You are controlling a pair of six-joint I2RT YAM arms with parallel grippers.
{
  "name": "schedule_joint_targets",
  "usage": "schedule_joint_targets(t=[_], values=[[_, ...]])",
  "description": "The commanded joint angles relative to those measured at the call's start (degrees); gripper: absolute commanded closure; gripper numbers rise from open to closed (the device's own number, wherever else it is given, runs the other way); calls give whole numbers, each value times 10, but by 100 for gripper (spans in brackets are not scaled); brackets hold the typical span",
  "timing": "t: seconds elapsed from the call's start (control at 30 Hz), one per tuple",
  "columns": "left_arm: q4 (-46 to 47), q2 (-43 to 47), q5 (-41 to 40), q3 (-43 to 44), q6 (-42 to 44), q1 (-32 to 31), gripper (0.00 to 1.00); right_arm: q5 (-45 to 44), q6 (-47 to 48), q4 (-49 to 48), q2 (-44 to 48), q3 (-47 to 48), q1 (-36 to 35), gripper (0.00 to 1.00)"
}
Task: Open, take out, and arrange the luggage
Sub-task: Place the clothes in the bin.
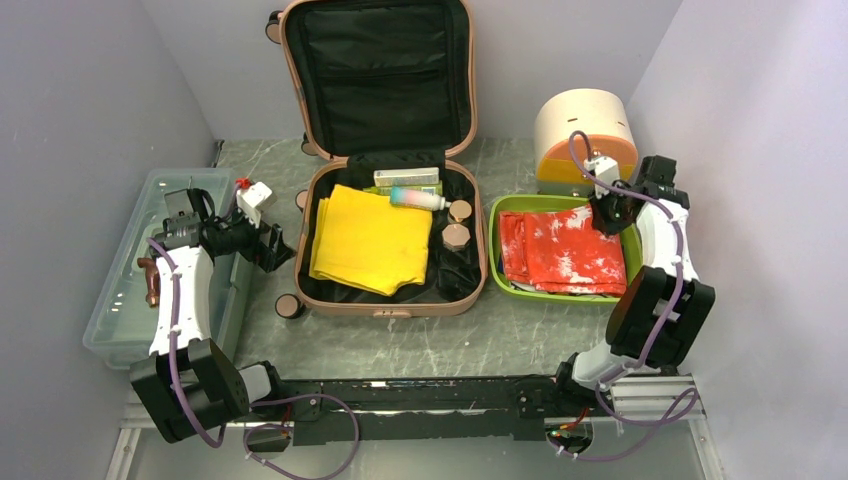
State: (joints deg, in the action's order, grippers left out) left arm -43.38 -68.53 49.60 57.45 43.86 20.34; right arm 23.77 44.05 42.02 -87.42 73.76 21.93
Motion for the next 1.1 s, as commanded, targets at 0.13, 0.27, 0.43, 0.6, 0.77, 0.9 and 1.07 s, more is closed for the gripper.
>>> schedule_joint_targets(t=[0.13,0.27,0.43,0.6,0.77,0.9,1.07], values=[[-17,-17,16,23,-1,-27,1,27,119,159,-42,-27,-6,91],[-36,-45,-124,68,26,-157,1,42,96,161,24,-9,-13,81],[-51,-133,-258,175,41,-309,1,110,57,188,92,54,-44,38],[-75,-240,-281,288,59,-440,1,220,38,158,138,46,-73,0],[-124,-353,-252,365,88,-543,1,254,-46,29,193,-12,-78,0],[-138,-408,-257,362,122,-590,1,253,-69,-4,218,-42,-78,0],[-206,-454,-216,382,147,-602,1,250,-82,-23,233,-68,-78,0]])
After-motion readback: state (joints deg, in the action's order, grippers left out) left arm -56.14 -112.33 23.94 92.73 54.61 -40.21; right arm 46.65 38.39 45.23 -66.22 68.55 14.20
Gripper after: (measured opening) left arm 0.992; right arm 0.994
